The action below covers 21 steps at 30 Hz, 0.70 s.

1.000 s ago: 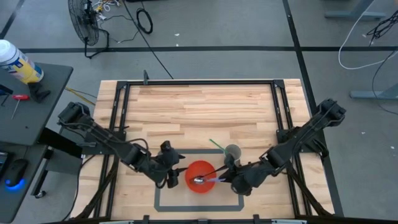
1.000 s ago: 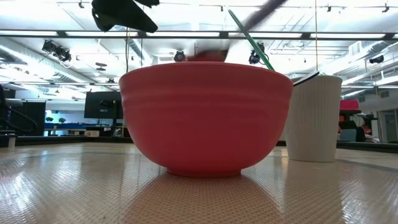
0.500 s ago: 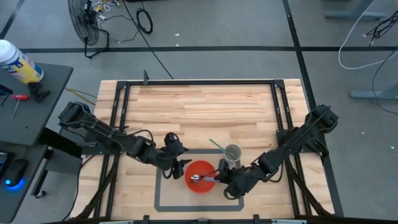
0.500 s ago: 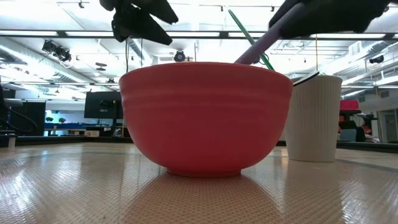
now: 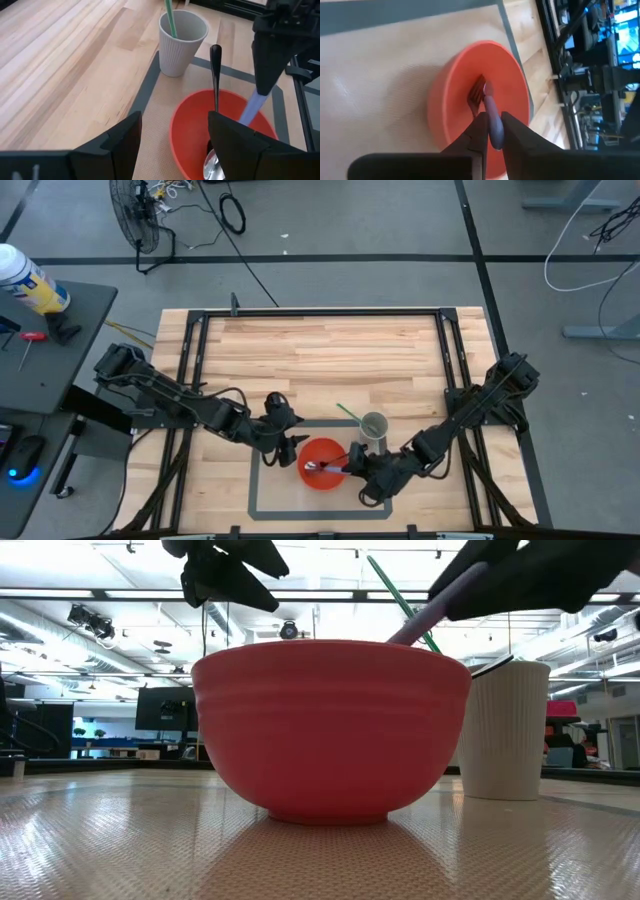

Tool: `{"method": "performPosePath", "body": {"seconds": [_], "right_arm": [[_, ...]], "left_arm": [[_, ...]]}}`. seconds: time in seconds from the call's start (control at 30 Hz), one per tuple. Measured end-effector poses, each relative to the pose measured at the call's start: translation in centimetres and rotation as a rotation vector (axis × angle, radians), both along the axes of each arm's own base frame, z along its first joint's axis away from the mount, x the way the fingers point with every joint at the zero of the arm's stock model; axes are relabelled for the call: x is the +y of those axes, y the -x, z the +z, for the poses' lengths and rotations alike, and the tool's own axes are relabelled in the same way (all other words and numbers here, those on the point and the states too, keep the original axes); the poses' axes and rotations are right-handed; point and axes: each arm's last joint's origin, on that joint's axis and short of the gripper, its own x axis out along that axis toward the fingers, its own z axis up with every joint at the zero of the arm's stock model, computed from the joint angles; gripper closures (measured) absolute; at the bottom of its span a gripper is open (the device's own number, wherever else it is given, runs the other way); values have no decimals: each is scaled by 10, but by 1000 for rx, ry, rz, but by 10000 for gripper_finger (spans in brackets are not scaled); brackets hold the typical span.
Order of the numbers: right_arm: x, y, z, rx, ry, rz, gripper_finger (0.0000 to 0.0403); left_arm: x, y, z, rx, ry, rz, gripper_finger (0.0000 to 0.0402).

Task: Pick & Place Utensil
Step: Put the purple spoon into the orange bowl

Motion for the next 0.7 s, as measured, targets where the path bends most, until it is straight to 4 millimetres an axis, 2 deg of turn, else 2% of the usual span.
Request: {"method": "performPosePath", "body": {"seconds": [0.57,0.7], "right_arm": [[5,-2,-12,10,47,20,364],[5,-2,-12,7,37,18,350]], "left_arm": [[0,0,0,-6,4,11,170],[0,0,0,-6,4,10,170]]}}
